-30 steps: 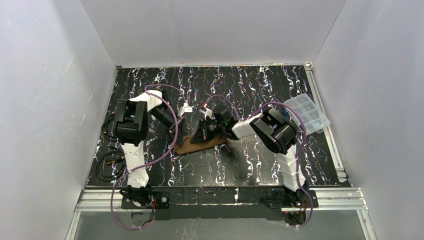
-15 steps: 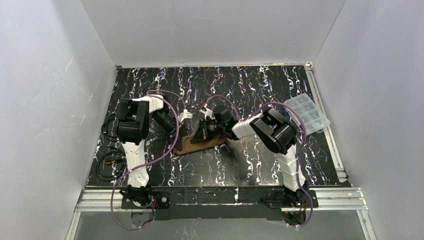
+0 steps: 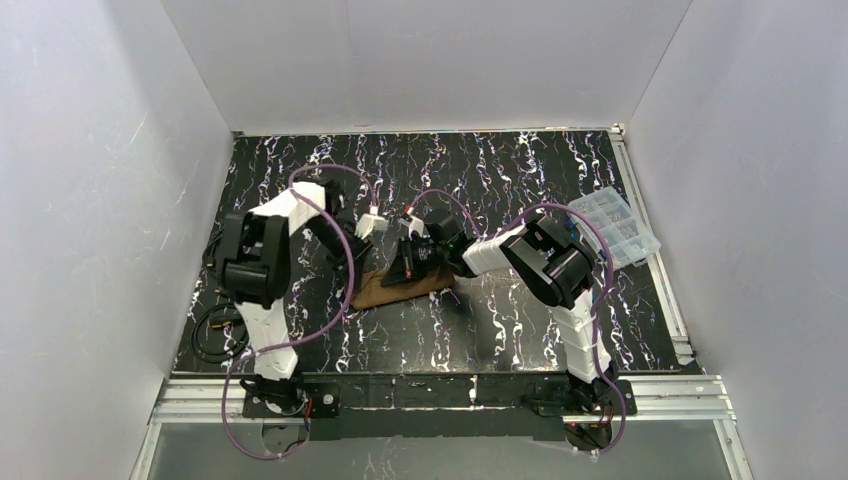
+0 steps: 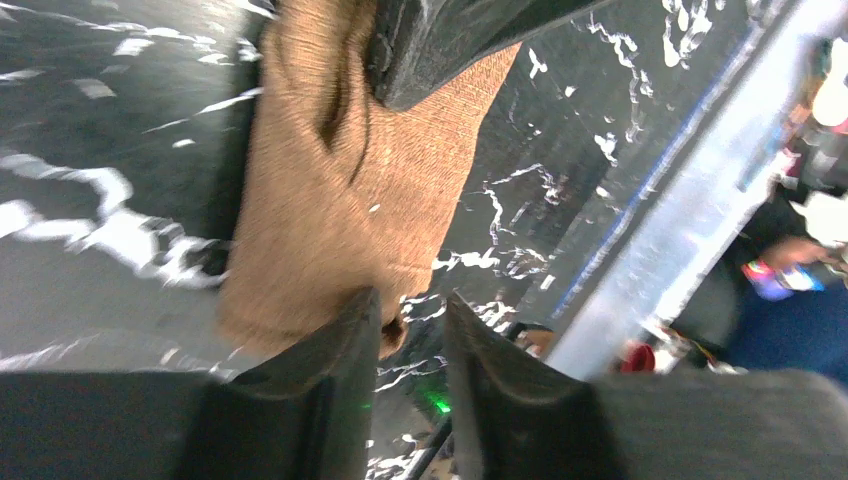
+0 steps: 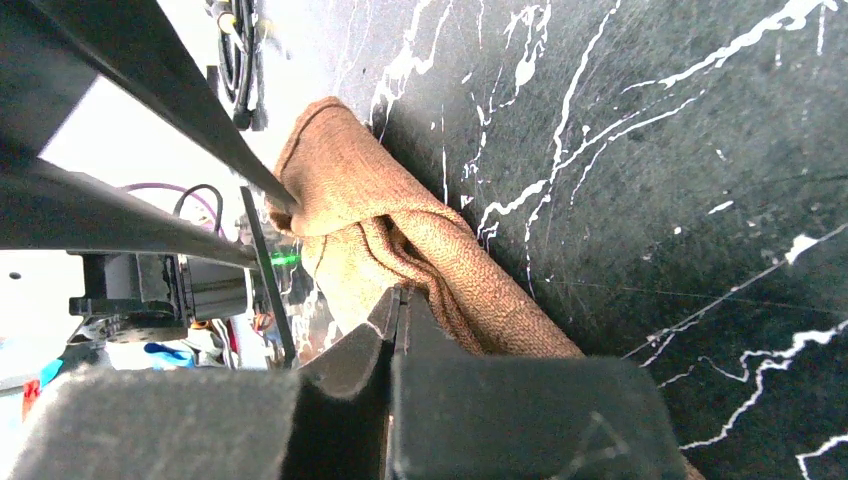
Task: Fold the napkin into a case and place the utensils inside
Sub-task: Pick up the smaller rectangle-folded napkin from the center of the board.
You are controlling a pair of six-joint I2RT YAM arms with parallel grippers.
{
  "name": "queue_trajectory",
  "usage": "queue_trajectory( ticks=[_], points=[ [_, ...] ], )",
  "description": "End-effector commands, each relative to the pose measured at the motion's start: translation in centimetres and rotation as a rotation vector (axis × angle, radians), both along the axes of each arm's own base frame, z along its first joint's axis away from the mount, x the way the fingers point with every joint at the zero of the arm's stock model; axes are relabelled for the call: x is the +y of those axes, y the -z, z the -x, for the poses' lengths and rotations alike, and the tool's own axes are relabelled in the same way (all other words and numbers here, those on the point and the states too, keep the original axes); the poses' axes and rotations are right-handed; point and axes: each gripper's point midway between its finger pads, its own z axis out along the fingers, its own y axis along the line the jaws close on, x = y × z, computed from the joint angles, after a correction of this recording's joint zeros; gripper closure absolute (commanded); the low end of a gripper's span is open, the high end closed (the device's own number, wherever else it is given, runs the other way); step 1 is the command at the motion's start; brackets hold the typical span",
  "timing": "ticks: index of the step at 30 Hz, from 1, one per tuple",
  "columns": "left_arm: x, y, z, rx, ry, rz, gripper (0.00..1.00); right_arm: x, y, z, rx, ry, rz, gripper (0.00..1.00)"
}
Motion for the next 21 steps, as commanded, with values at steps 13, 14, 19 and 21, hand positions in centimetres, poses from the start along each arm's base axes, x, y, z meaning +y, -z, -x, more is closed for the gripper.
queue_trajectory(
  ticks=[13,14,19,21],
  points=[
    [7.3,-20.8,-12.1,-1.045,-0.218,-0.326,0.02,-3.3,5.6,1.6,0.05,0.009,0.211,0.99],
    [6.9,-19.4,-11.0,-1.018,-0.138,-0.294,0.03,-3.4,5.6,1.6,0.051,0.012,0.212,0.99],
    [4.1,-13.1,-4.7,-1.142,0.255,-0.173,0.02,-3.3,5.3,1.8,0.052,0.014,0.201,0.99],
    [3.3,-9.9,-2.0,-1.208,0.438,-0.118,0.01,-3.3,5.2,1.7,0.051,0.015,0.199,0.99]
  ],
)
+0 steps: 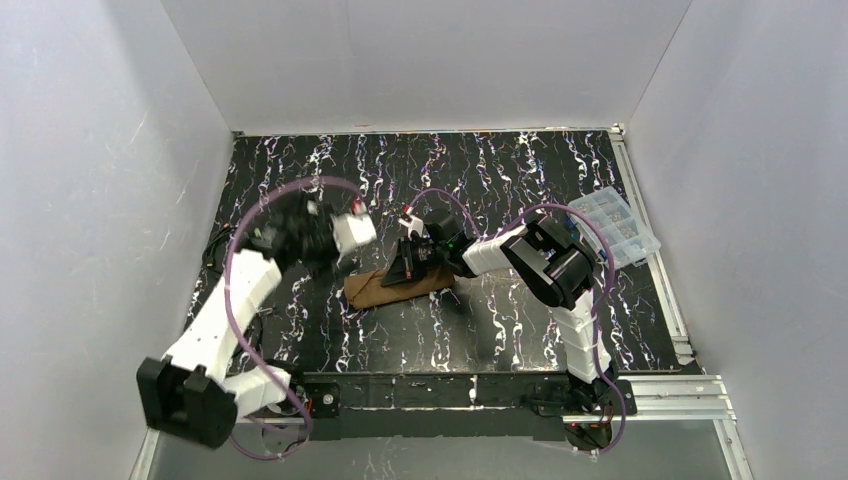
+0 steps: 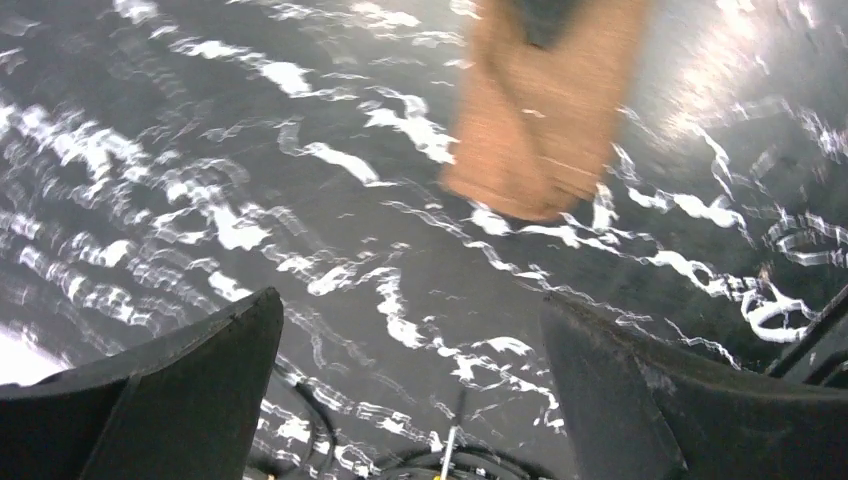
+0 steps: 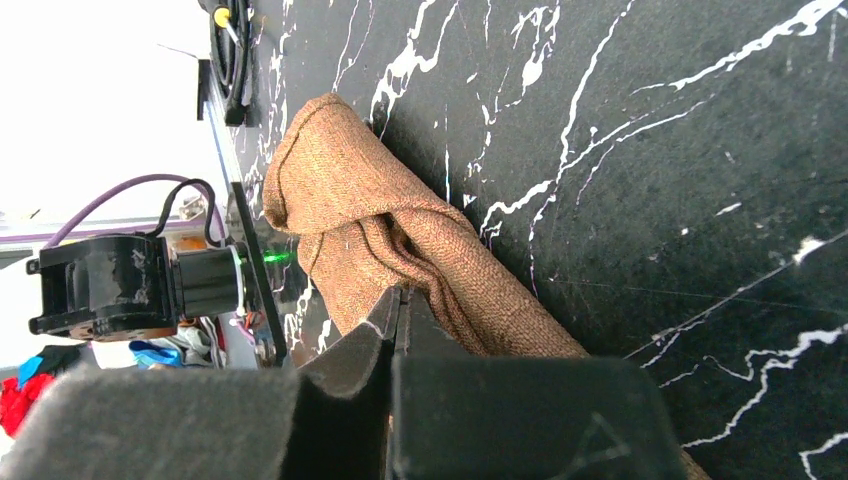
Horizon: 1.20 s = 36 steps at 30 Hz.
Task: Fold the napkin into a case and place the utensils inside
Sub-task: Pick up the smaller rectangle-folded napkin from the center of the board.
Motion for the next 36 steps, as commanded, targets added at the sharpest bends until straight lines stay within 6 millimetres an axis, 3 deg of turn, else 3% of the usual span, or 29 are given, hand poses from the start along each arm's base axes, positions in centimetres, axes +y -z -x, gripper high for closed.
queue_trajectory(
  ticks=[1,3,5,15,24,31,36],
  points=[
    [-2.1,6.4,5.2,-0.098,0.395,-0.097,0.01,-3.1,5.1,1.7,0.076,0.026,0.192,0.99],
    [-2.4,8.6,7.0,-0.093,0.469,-0.125,0.02,-3.0,5.1,1.6,0.077,0.026,0.19,0.99],
    [-2.6,9.8,7.5,-0.107,0.499,-0.137,0.02,-2.9,5.1,1.5,0.081,0.027,0.188,0.99],
    [-4.1,11.9,4.5,-0.328,0.53,-0.154,0.06,-2.5,4.6,1.5,0.092,0.026,0.156,0.99],
    [-4.4,15.1,6.8,-0.178,0.635,-0.17,0.08,-2.5,4.1,0.9,0.105,0.039,0.128,0.99],
    [-4.2,16.3,7.7,-0.023,0.635,-0.176,0.2,-2.6,4.3,0.8,0.119,0.048,0.118,0.99],
    [-4.1,16.8,8.9,0.047,0.668,-0.179,0.21,-2.5,4.3,0.6,0.127,0.055,0.111,0.99]
  ],
)
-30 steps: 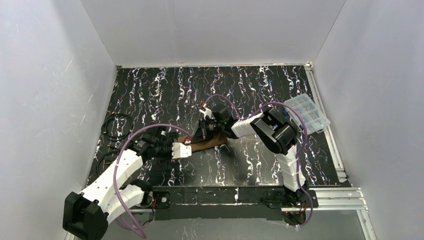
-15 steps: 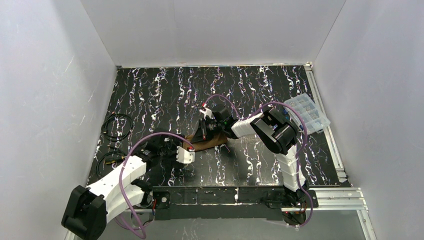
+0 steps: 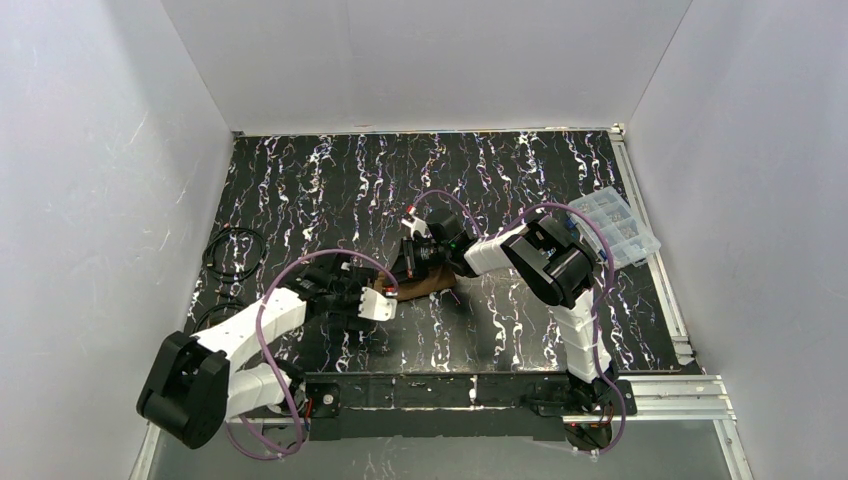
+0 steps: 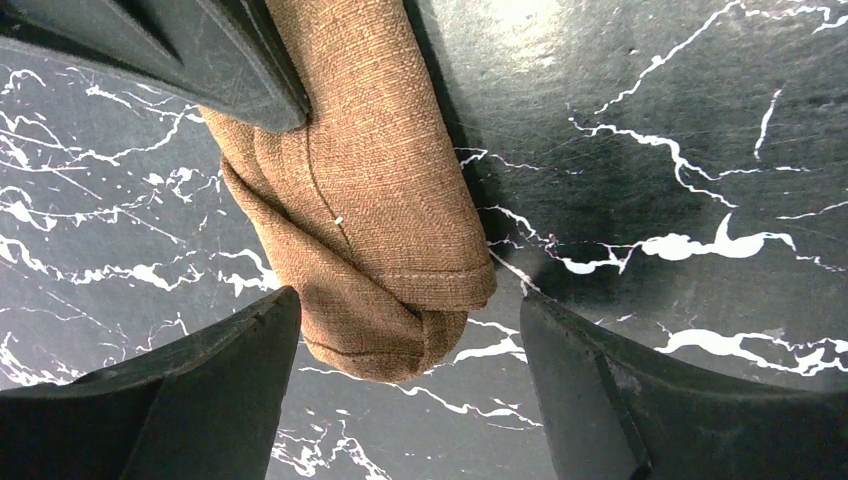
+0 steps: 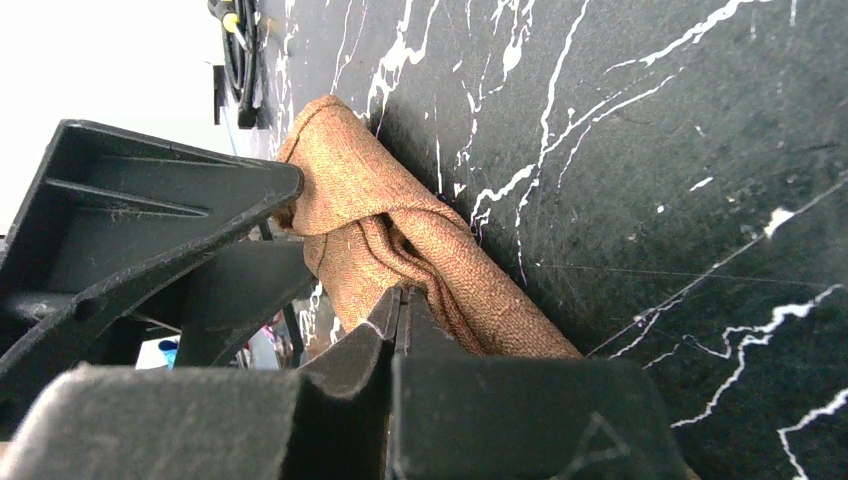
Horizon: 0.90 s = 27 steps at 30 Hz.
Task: Fold the napkin into a case and place the utensils inside
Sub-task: Pick up the smaller rectangle-folded napkin from the center of the board.
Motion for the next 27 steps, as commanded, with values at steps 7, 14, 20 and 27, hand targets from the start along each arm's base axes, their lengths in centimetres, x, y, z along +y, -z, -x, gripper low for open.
queue_trajectory(
  ticks=[7,14,20,27],
  points=[
    [0.3,2.1,3.1,0.18,0.062,-0.08,0.37,-1.9,4.2,0.5,0.079,0.045,0.103,0.99],
    [-0.1,2.4,2.4,0.213,0.049,-0.121,0.55,-2.1,4.3,0.8,0.086,0.049,0.093,0.99],
    [0.1,3.1,1.5,0.155,0.057,-0.152,0.8,-2.3,4.4,1.1,0.092,0.044,0.088,0.99],
    [-0.8,1.4,0.7,0.181,0.028,-0.135,1.0,-3.1,1.3,-0.2,-0.019,0.011,0.09,0.96]
  ],
)
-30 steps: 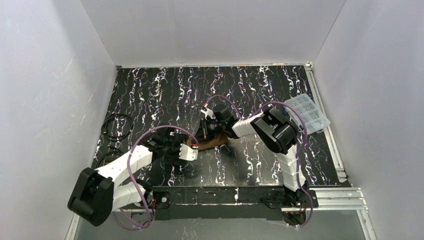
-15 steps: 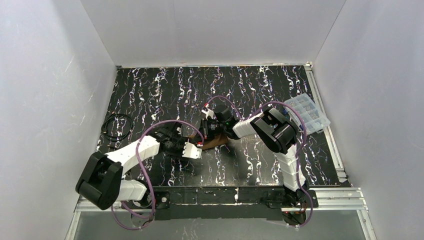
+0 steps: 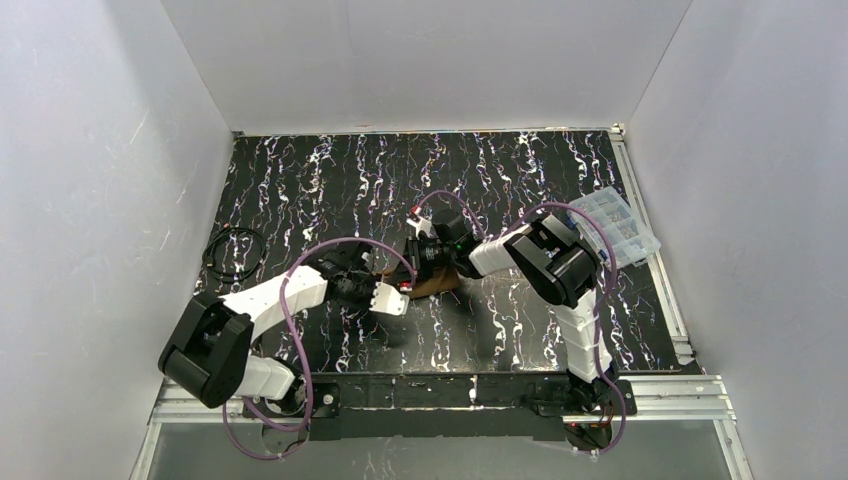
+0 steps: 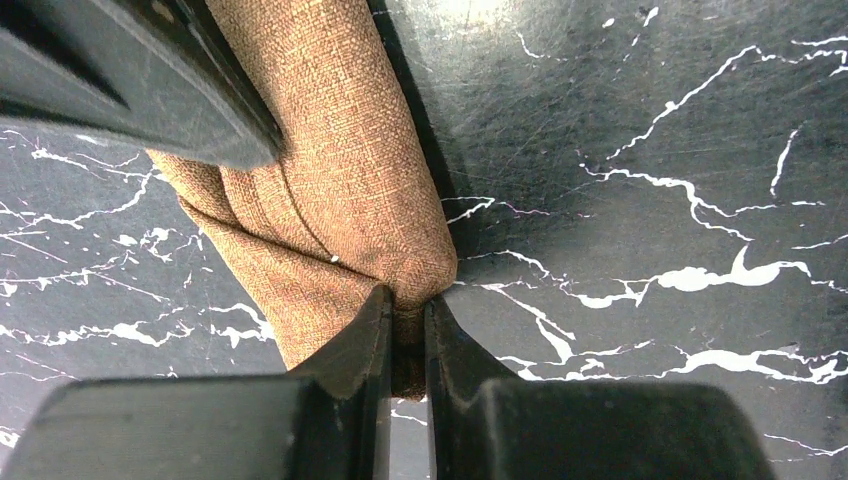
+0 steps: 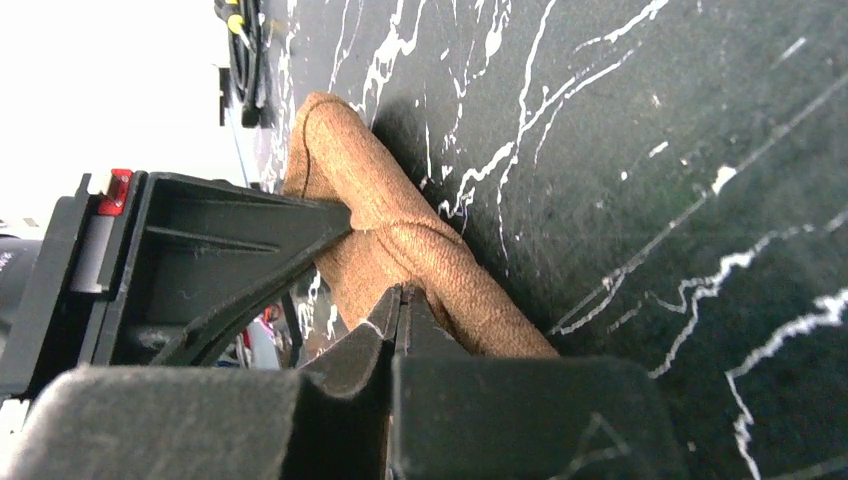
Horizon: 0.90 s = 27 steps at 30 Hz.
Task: Fold the napkin into a case and place the utensils inside
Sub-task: Pick up the smaller rectangle-folded napkin from the center of the board, then turn over the smaller rectangle-folded napkin at the center of the board.
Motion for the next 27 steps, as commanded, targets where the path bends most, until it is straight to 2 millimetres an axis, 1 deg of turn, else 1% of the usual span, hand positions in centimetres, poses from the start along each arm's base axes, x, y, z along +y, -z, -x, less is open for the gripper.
queue_trajectory(
  ticks=[1,3,5,6,9,10,11,15,17,18,20,22,23,25,26,27],
  points=[
    [0.2,-0.2,1.5,0.085,-0.013,-0.008,1.0,-2.7,0.5,-0.7,-0.072,-0.009,0.124,0.94],
    [-0.5,-1.4,2.0,0.119,-0.012,0.025,1.0,-3.4,-0.5,-2.0,-0.131,-0.007,0.156,0.89],
    [-1.2,-2.7,2.7,0.161,-0.023,0.059,1.0,-3.7,-1.6,-3.0,-0.182,-0.014,0.168,0.86],
    [-1.6,-3.6,2.8,0.179,-0.029,0.077,1.0,-3.6,-2.3,-3.5,-0.212,-0.022,0.172,0.85],
    [-2.4,-5.6,4.6,0.295,-0.046,0.116,1.0,-3.3,-3.7,-4.3,-0.281,-0.05,0.172,0.81],
    [-2.6,-6.3,5.5,0.35,-0.061,0.126,1.0,-3.2,-4.2,-4.6,-0.305,-0.055,0.163,0.8],
    [-3.1,-7.2,5.9,0.39,-0.076,0.146,1.0,-3.0,-4.7,-4.8,-0.329,-0.058,0.154,0.79],
    [-5.0,-10.5,8.7,0.643,-0.158,0.206,1.0,-3.0,-5.8,-5.9,-0.421,-0.076,0.152,0.76],
    [-5.9,-11.7,9.7,0.755,-0.196,0.246,1.0,-2.4,-6.6,-5.9,-0.44,-0.101,0.106,0.76],
    [-6.4,-12.2,10.0,0.805,-0.216,0.271,1.0,-2.4,-6.5,-5.9,-0.436,-0.125,0.112,0.76],
    [-7.2,-12.7,10.3,0.886,-0.259,0.314,1.0,-3.2,-5.4,-4.9,-0.39,-0.177,0.171,0.76],
    [-7.9,-13.3,10.1,0.973,-0.318,0.369,1.0,-4.7,-4.9,-4.9,-0.39,-0.163,0.227,0.77],
    [-8.2,-13.6,10.0,1.022,-0.347,0.398,1.0,-5.6,-5.1,-5.1,-0.388,-0.14,0.235,0.78],
    [-8.9,-13.9,9.5,1.112,-0.412,0.452,1.0,-7.9,-6.0,-6.1,-0.373,-0.057,0.239,0.79],
    [-9.2,-14.0,9.1,1.164,-0.448,0.485,1.0,-9.3,-7.1,-6.7,-0.381,-0.01,0.236,0.79],
    [-9.4,-14.3,8.7,1.204,-0.479,0.524,1.0,-10.5,-7.7,-7.2,-0.382,0.029,0.232,0.79]
  ],
)
